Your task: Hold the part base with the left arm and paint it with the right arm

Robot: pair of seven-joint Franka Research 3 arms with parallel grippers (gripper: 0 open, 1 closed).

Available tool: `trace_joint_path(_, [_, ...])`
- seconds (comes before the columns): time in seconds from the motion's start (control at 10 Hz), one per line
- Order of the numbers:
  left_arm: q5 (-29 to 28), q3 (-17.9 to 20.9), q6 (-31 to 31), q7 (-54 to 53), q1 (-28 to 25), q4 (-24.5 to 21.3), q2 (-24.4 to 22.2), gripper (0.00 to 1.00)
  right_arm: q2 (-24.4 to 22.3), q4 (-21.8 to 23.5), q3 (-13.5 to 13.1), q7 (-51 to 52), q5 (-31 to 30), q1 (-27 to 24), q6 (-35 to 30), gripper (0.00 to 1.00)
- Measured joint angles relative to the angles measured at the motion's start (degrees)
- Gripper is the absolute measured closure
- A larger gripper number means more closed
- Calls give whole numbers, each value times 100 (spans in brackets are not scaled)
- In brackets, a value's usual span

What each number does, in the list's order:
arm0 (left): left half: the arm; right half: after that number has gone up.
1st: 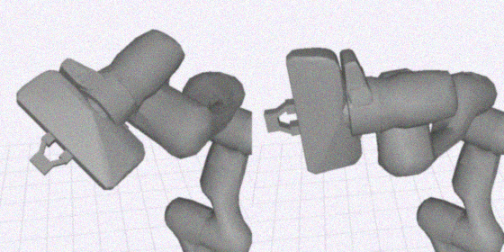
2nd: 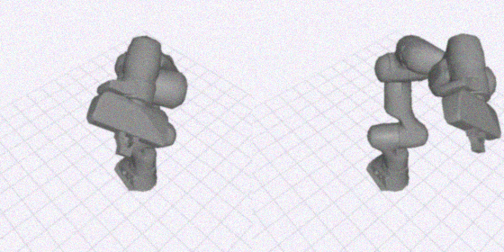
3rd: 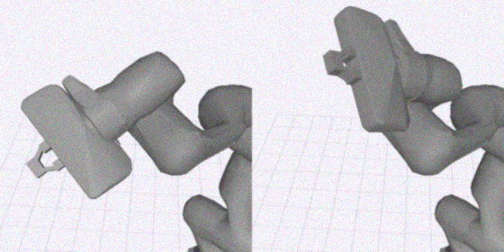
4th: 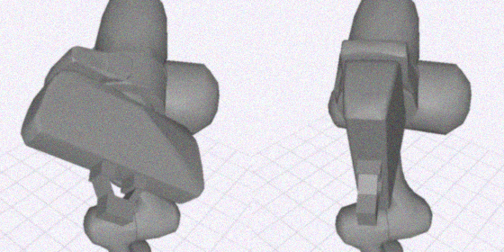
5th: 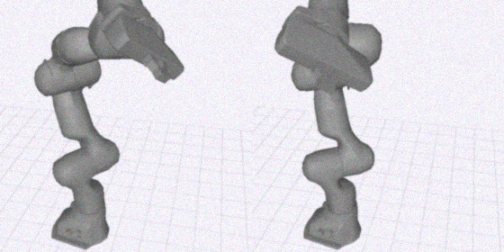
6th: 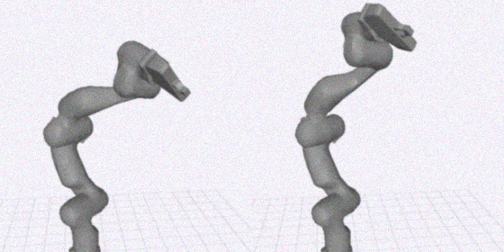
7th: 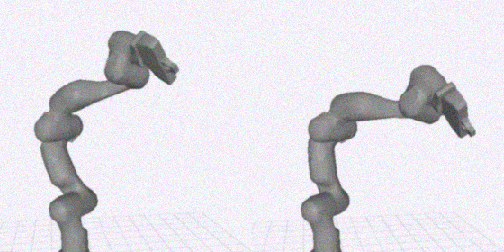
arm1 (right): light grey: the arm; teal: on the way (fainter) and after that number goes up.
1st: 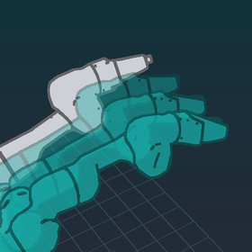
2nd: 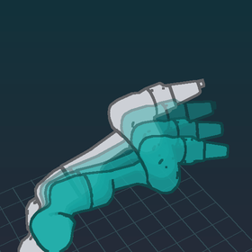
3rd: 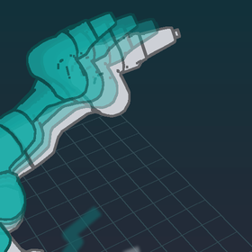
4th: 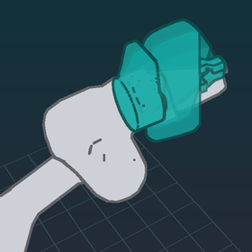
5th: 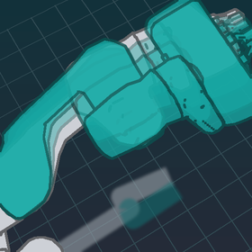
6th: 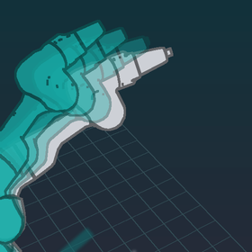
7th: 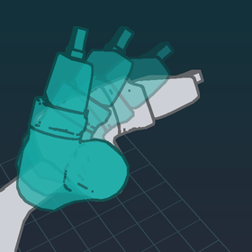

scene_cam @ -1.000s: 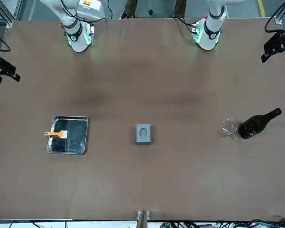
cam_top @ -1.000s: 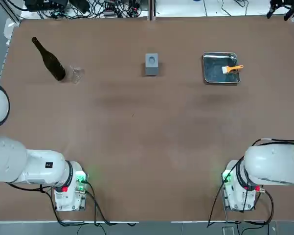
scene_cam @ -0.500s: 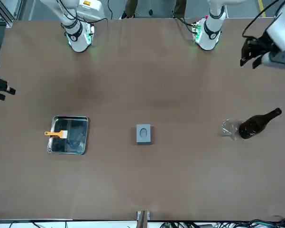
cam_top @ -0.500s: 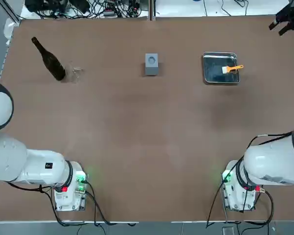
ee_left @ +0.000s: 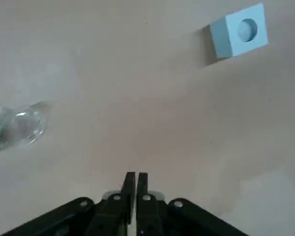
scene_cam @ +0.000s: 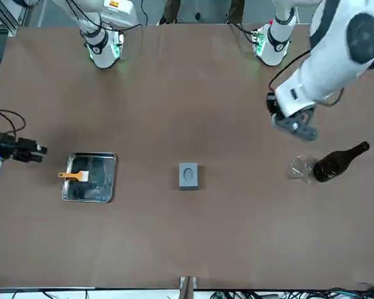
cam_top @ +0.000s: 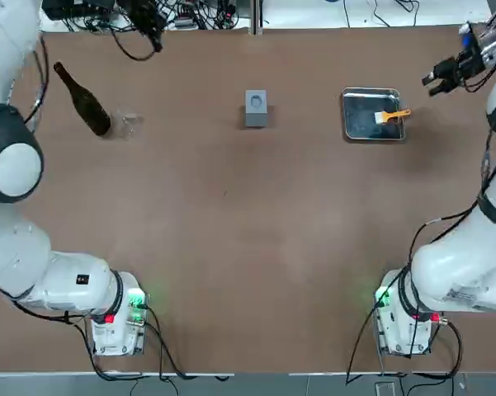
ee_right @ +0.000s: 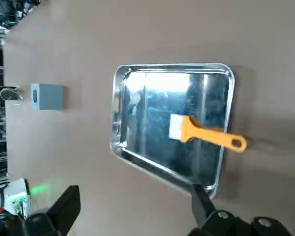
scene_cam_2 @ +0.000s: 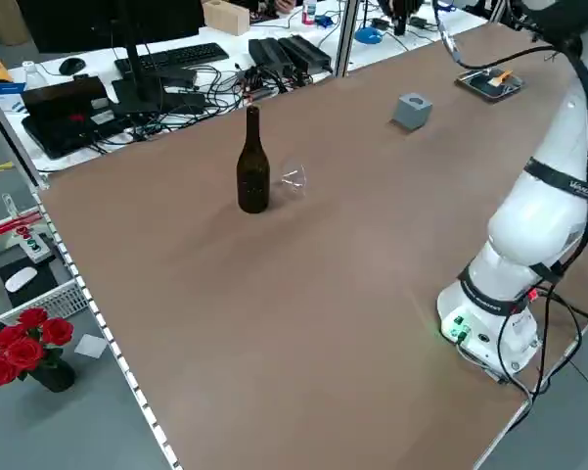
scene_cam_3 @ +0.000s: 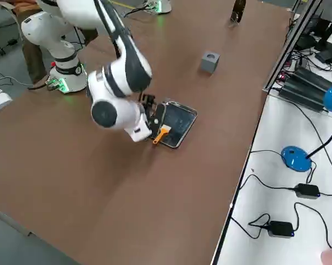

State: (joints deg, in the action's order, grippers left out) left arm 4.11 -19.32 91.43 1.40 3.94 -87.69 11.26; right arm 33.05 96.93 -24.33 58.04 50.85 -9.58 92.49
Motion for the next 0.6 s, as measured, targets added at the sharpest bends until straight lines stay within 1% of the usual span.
trace_joint_path(0.2, [-1,-267,589,-5,56,-42,676,99,752,-297,-85,356,698,-99,-11,0])
trace_joint_path(0.3, [-26,-314,928,2,180,-44,981,99,999,-462,-95,394,923,-177,-45,0])
trace_joint_path(0.6, [-520,-332,1663,93,646,-33,1546,99,1699,-1204,-106,404,1446,-481,-539,0])
